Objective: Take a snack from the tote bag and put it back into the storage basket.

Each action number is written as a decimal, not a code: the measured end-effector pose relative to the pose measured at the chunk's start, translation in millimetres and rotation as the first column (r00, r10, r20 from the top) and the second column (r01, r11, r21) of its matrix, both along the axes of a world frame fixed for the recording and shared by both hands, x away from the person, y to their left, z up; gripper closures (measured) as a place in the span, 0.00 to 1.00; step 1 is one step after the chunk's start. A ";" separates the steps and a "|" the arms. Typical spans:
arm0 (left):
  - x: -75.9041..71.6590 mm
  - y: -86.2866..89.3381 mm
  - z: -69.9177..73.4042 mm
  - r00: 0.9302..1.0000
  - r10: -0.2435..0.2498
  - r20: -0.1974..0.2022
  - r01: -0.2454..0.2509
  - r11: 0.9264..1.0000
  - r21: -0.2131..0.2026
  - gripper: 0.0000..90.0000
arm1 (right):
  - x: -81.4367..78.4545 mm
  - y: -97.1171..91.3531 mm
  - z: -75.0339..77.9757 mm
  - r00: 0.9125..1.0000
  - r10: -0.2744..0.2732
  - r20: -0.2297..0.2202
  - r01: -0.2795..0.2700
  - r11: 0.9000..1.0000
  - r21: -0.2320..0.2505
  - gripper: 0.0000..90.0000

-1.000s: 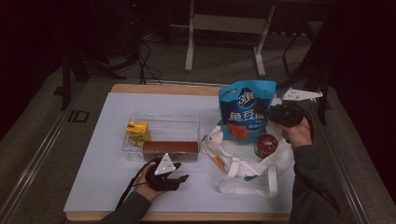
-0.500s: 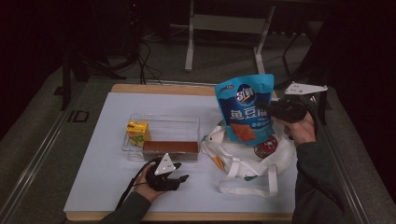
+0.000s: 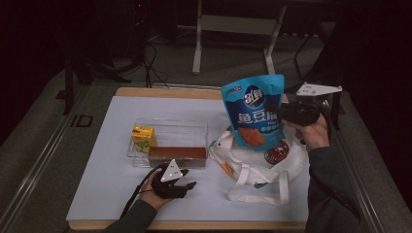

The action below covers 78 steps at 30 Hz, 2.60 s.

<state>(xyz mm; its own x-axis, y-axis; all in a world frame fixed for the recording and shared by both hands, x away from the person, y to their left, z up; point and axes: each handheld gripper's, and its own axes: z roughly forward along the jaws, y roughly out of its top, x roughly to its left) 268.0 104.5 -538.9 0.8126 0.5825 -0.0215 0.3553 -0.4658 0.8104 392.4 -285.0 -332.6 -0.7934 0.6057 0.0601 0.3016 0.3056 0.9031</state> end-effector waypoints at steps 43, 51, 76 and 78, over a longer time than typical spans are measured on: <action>0.0 -0.2 0.1 1.000 -0.002 -0.002 0.002 1.000 0.003 0.51 | 13.1 61.1 37.1 0.996 0.086 0.033 -0.089 0.990 0.112 0.98; -0.1 -0.2 0.0 1.000 -0.003 -0.001 0.003 1.000 0.002 0.51 | 18.5 75.5 38.1 0.996 0.085 0.036 -0.089 0.989 0.120 0.98; 0.0 0.2 0.2 1.000 -0.012 0.000 0.012 1.000 0.005 0.51 | 44.3 134.5 12.2 0.995 0.100 -0.022 -0.094 0.982 0.165 0.98; 0.0 0.2 0.2 1.000 -0.013 0.000 0.013 1.000 0.005 0.51 | 45.9 139.7 9.6 0.995 0.101 -0.027 -0.095 0.981 0.167 0.98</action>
<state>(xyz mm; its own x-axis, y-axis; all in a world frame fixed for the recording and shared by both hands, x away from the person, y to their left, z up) 268.0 104.7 -538.7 0.8198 0.5723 -0.0188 0.3495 -0.4741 0.8082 438.3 -145.3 -323.0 -0.8441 0.5044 0.1819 0.3102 0.1826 0.9330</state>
